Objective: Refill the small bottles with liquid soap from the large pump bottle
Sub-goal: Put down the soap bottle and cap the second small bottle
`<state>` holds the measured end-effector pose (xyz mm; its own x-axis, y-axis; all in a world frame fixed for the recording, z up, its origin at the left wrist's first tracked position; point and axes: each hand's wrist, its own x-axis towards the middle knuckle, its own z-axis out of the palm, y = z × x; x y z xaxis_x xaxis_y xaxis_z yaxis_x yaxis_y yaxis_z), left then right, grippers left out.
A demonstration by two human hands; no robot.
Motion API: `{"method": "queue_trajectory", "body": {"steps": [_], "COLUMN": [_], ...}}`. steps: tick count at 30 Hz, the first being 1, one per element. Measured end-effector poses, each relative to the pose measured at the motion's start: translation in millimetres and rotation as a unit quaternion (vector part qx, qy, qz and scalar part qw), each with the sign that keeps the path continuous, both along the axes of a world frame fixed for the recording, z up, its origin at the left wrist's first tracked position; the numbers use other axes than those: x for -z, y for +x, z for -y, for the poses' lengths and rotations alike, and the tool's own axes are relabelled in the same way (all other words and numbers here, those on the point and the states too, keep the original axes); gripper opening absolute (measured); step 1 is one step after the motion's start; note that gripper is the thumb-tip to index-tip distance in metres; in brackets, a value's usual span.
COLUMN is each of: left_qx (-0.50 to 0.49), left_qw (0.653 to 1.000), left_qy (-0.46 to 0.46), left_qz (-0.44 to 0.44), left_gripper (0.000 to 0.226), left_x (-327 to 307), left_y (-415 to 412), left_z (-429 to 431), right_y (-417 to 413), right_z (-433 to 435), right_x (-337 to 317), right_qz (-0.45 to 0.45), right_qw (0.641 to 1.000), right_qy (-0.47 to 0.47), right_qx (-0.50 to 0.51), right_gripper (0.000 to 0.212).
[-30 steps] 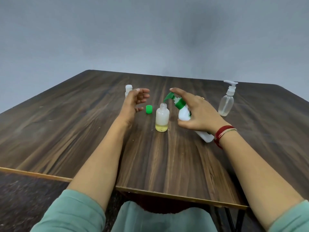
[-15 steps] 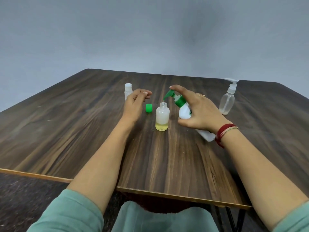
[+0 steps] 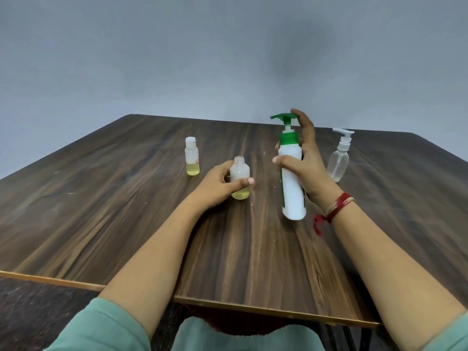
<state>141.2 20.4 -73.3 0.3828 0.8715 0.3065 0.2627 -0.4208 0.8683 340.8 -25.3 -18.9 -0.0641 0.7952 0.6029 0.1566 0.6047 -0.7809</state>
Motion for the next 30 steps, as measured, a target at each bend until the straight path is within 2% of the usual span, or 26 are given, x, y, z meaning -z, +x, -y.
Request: {"method": "queue_trajectory", "body": {"steps": [2, 7, 12, 19, 24, 30], "left_qx": [-0.015, -0.025, -0.012, -0.014, -0.010, -0.023], "left_qw": [0.999, 0.993, 0.997, 0.997, 0.998, 0.998], "left_qy": [0.003, 0.000, 0.004, 0.004, 0.014, 0.047], "left_qz": [0.039, 0.117, 0.079, 0.076, 0.053, 0.034], "left_gripper": [0.043, 0.032, 0.023, 0.039, 0.040, 0.039], "left_x": [-1.8, -5.6, -3.5, -2.1, 0.5, -0.1], "left_y": [0.0, -0.1, 1.2, 2.4, 6.2, 12.6], "left_z": [-0.4, 0.6, 0.6, -0.3, -0.2, 4.2], "right_y": [-1.0, -3.7, -2.2, 2.0, 9.0, 4.8], "right_z": [0.4, -0.7, -4.7, -7.7, -7.9, -11.1], "right_x": [-1.1, 4.7, 15.1, 17.2, 12.2, 13.1], "right_qz": [-0.039, -0.004, 0.011, -0.017, -0.028, 0.043], "right_qw": [0.999, 1.000, 0.999, 0.998, 0.997, 0.994], "right_qy": [-0.008, 0.008, 0.004, 0.024, 0.037, 0.075], "right_qx": [0.011, 0.025, 0.039, 0.061, 0.058, 0.068], "right_gripper": [0.093, 0.096, 0.097, 0.094, 0.080, 0.077]}}
